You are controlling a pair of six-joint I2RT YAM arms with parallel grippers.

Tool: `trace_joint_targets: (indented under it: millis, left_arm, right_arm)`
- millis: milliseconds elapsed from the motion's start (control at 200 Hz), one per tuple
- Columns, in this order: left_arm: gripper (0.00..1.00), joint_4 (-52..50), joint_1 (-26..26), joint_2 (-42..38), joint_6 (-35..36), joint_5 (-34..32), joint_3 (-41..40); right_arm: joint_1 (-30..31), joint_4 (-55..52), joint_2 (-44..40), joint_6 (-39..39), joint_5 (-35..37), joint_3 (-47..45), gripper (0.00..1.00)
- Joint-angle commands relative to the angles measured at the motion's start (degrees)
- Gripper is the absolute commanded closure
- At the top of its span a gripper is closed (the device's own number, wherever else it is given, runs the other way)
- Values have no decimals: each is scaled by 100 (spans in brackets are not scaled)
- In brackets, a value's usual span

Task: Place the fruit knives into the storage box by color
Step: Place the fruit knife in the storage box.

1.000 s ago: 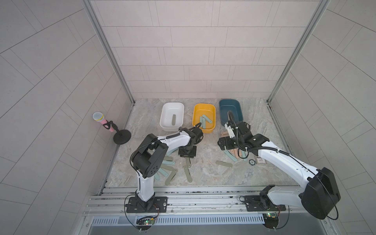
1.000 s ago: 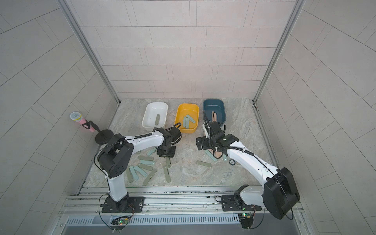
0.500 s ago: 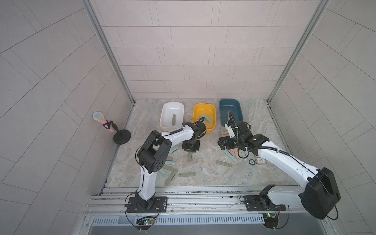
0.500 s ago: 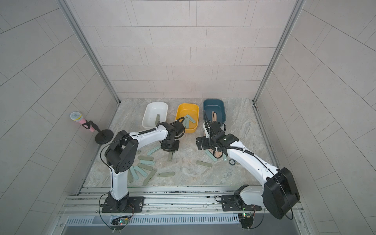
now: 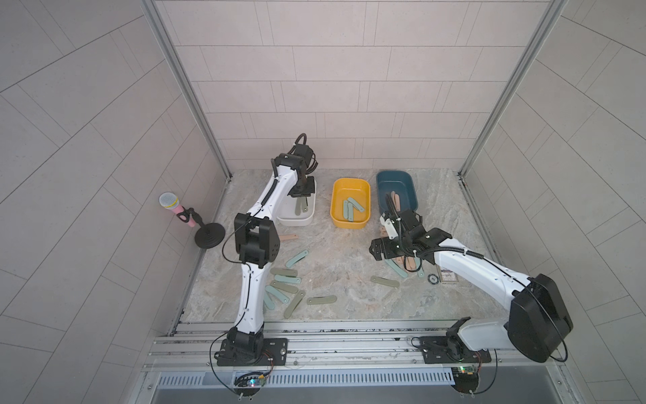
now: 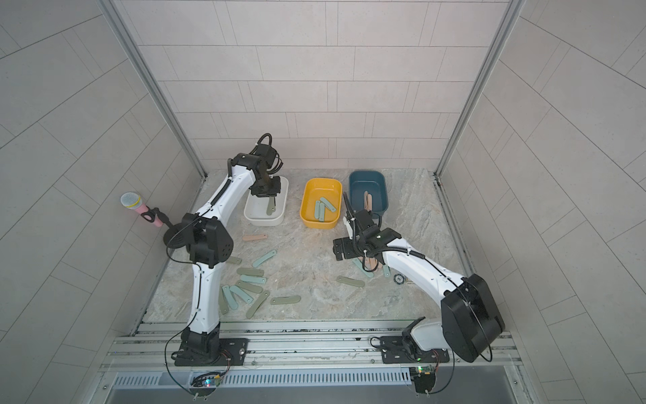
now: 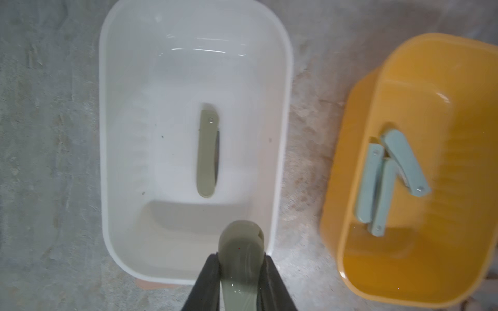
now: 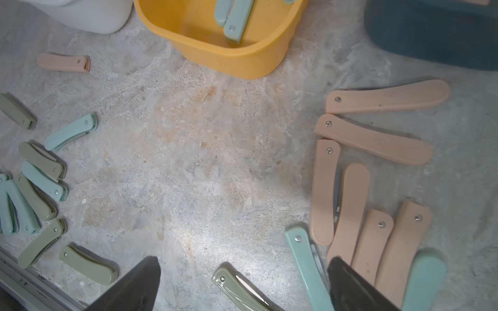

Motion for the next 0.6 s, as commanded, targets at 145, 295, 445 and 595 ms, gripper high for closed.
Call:
trace_joint_targets:
  millis: [145, 295, 445, 595]
  left_arm:
    - [89, -356, 7, 820, 514, -550, 679]
    - [86, -472, 133, 1008, 606, -385, 763]
    - [86, -362, 121, 894, 608, -397, 448]
    - [86, -217, 127, 747, 525, -324, 129]
  right_arm:
    - [177, -194, 34, -37, -113, 155, 0]
    - [255, -210, -273, -4, -117, 118, 0]
    - [257, -187, -261, -24, -253, 131, 0]
    - [300, -275, -303, -11, -310, 230, 0]
